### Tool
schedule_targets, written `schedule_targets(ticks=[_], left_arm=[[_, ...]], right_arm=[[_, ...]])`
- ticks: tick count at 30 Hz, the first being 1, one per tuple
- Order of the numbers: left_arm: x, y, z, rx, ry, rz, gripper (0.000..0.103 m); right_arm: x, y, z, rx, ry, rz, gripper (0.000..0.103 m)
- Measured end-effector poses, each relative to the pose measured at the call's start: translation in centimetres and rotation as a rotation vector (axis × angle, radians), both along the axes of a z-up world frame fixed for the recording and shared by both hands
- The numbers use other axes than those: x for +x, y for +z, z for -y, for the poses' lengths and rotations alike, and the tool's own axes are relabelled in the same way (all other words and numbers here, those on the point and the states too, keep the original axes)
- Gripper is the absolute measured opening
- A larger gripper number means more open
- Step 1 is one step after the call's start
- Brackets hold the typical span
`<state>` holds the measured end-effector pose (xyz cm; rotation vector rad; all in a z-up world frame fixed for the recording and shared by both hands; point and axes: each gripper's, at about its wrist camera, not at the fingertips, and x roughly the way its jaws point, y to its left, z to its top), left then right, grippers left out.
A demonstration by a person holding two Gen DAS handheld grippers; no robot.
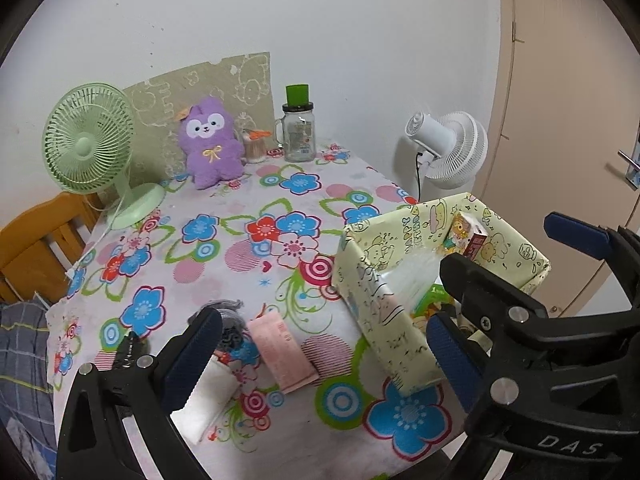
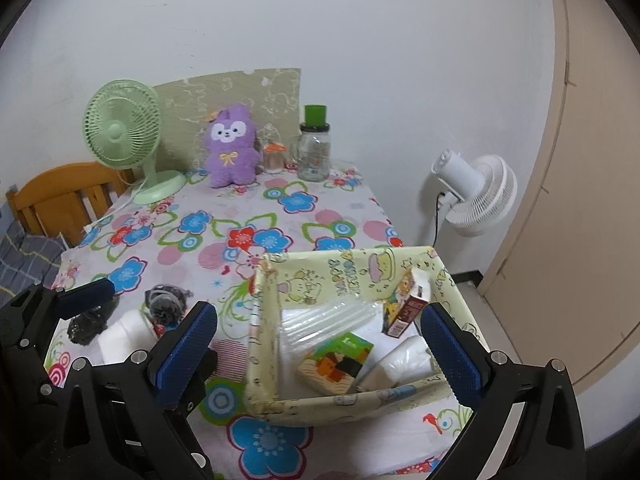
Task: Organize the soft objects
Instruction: 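Withdraw both tools from the gift box toward the remaining items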
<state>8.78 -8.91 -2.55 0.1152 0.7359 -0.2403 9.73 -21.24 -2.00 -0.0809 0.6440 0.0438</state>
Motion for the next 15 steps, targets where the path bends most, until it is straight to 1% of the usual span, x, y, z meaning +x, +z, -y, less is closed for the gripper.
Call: schedule_targets(ticks=[3, 7, 11, 15], left_arm=[[-0.4, 0.2, -0.6, -0.003, -0.003, 0.007, 0.103], [-1.2, 0.5, -1.4, 0.004, 0.007, 0.031, 0.103], [-1.9, 0.5, -2.2, 0.007, 0.007, 0.044, 0.103], [-2.6, 0.5, -2.7, 0.029, 0.013, 0.063, 0.103]], right_arm=[[-0.7, 0.3, -1.0, -0.01, 0.025, 0.021, 0.103], [-1.3, 0.5, -1.9, -0.011, 0.032, 0.036, 0.103], [-1.8, 0.5, -2.7, 0.004, 0.045, 0.032, 0.103], [-2.2, 0.4, -3.8, -0.002, 0.056, 0.029, 0.103]])
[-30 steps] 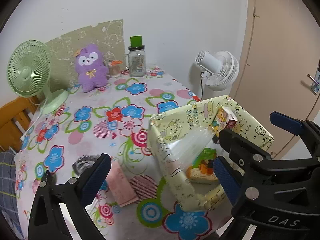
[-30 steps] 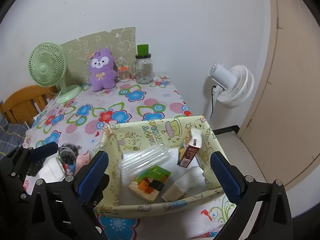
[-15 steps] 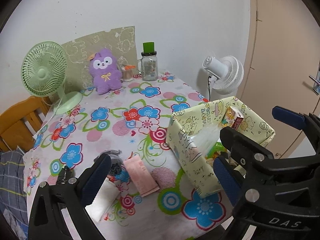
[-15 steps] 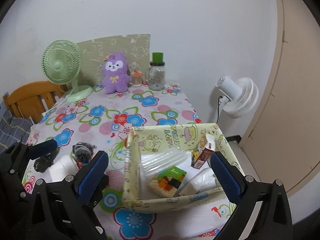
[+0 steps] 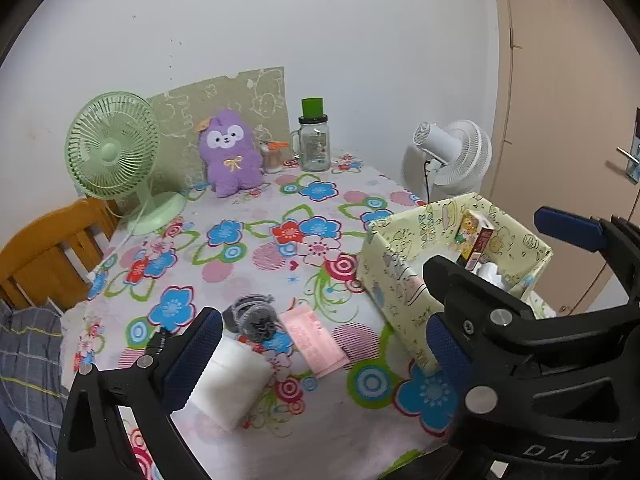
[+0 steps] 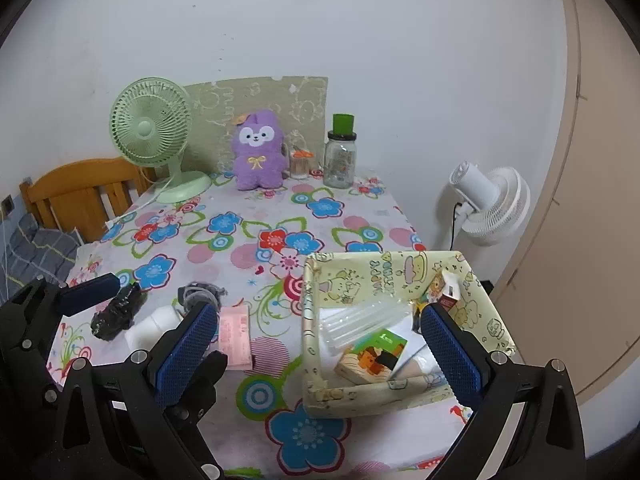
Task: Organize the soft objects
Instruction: 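Withdraw both tools from the gift box toward the remaining items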
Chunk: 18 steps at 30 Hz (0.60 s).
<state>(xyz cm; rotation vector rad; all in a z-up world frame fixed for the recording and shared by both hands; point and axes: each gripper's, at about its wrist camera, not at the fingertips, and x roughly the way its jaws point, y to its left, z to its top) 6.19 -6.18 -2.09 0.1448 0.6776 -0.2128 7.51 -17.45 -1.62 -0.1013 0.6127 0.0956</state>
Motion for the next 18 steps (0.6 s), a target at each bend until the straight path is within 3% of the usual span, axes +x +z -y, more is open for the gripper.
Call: schedule_targets(ticks=[18], left_arm=[[-1.6, -0.5, -4.4, 0.007, 0.04, 0.013, 0.103]], right_arm=[[-1.2, -0.6, -4.4, -0.008, 0.052, -0.011, 0.103]])
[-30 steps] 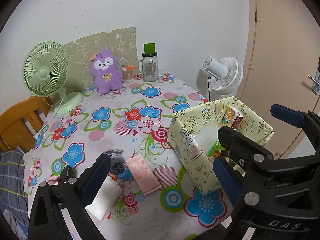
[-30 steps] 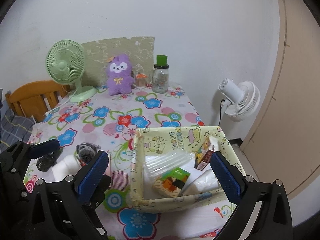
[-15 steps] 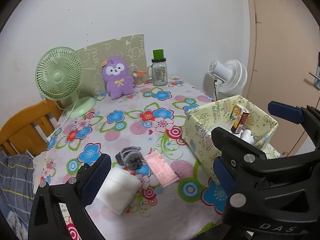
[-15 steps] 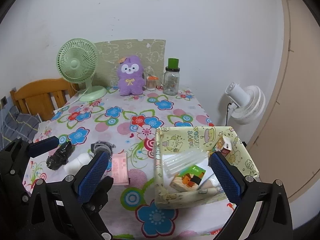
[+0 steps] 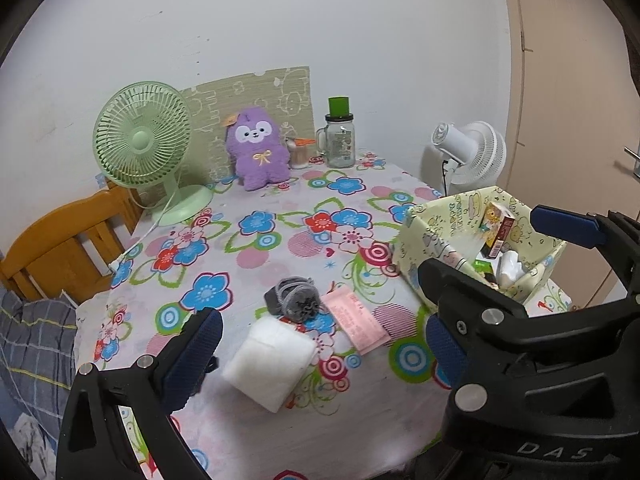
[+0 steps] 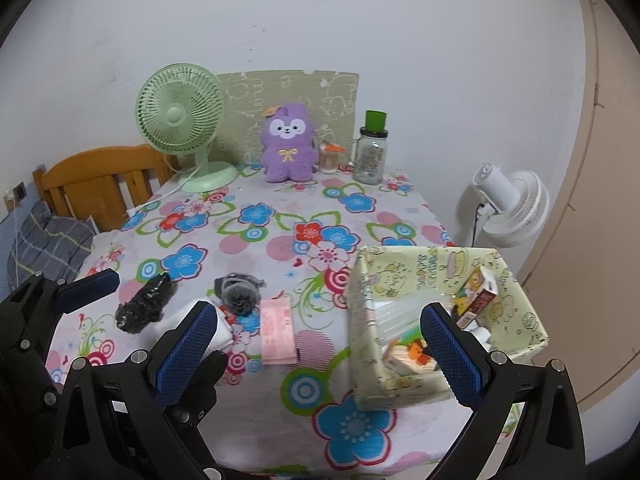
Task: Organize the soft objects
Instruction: 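Withdraw both tools from the gift box toward the remaining items, then grasp the black wrapped item with the left tool while the right tool grasps the grey knit hat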
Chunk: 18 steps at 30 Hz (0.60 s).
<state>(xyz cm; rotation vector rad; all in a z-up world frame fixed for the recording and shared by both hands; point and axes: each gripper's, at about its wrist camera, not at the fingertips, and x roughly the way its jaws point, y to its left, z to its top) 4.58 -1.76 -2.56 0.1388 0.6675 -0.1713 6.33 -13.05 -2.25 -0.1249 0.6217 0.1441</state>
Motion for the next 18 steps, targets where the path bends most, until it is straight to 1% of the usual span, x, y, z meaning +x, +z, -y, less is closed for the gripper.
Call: schedule_targets(ticks=[4, 11, 18], left_arm=[[-0.1, -0.3, -1.1, -0.005, 0.01, -0.006, 0.101], [0.2, -1.3, -2.5, 0.002, 0.026, -0.025, 0.101], [0.9, -2.6, -3.7, 0.013, 0.034, -0.043, 0.101]], right_arm=[[0.1, -0.2, -1.0, 0.004, 0.02, -0.005, 0.102], [0.5, -1.2, -2.8, -0.001, 0.057, -0.024, 0.098], [1.2, -2.5, -4.3, -0.009, 0.086, -0.04, 0.098]])
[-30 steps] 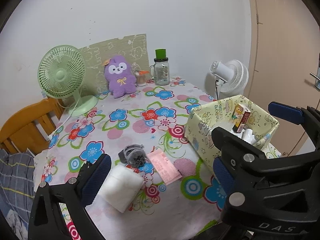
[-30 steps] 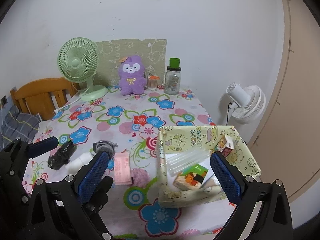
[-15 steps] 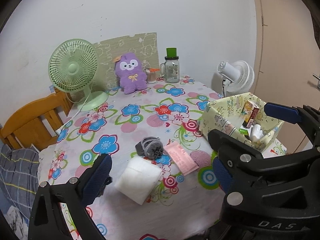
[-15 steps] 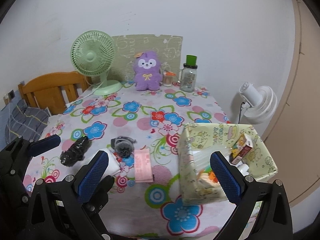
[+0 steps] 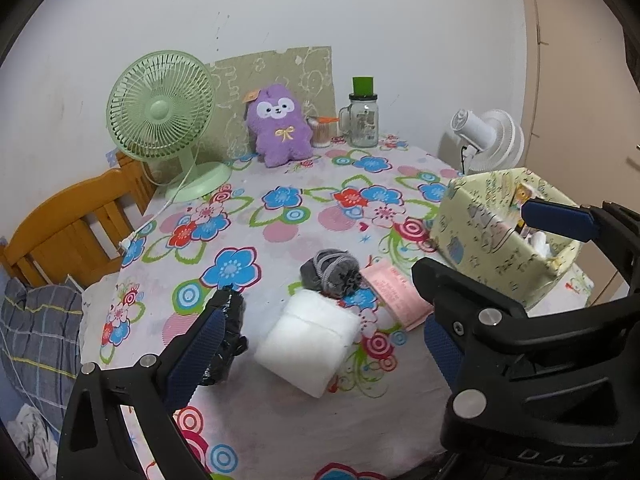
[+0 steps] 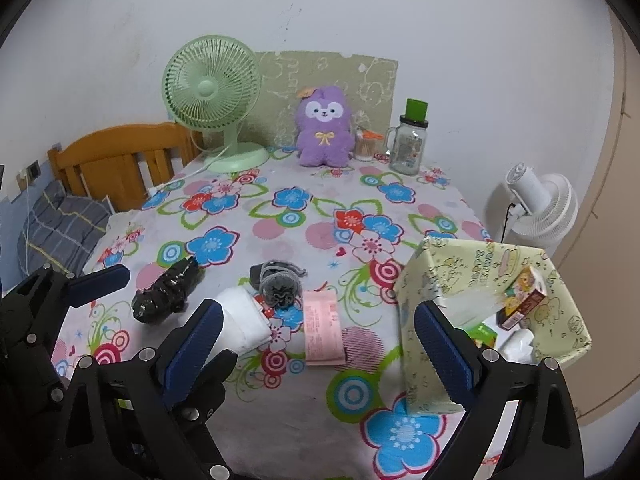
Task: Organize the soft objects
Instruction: 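Grasp the black wrapped item with the left tool while the right tool grasps the grey knit hat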
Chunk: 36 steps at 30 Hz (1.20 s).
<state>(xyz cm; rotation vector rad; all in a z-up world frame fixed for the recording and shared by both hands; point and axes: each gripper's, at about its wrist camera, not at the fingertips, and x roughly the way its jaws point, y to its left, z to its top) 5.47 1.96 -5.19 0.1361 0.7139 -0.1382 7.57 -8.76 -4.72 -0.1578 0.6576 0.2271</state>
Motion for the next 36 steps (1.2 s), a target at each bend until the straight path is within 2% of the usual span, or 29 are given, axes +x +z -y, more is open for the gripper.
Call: schedule_targets(ticks=[7, 12, 19, 22, 23, 36], left_arm=[[1.0, -1.5, -1.4, 0.002, 0.008, -0.026, 0.099], [1.6, -2.5, -1.8, 0.03, 0.013, -0.031, 0.097], [2.9, -3.8, -2.7, 0.021, 0.025, -0.065, 0.096], [3.3, -4.4, -3.2, 0.026, 0.027, -0.074, 0.086], [3.5, -4.6, -3.3, 0.034, 0.03, -0.08, 0.086], [5.5, -6.1, -5.8, 0.045, 0.073, -0.113, 0.085]], right_arm=[[1.3, -1.6, -1.6, -0.008, 0.022, -0.032, 0.097], [2.3, -2.6, -2.6, -0.008, 0.034, -0.06, 0.095], [3.5, -4.0, -3.4, -0.019, 0.034, -0.087, 0.093], [4.2, -4.7, -3.6, -0.026, 0.029, -0.103, 0.093], [4.4, -4.8, -3.6, -0.026, 0.027, -0.108, 0.093], [6.4, -6.7, -5.6, -0.047, 0.037, -0.15, 0.089]])
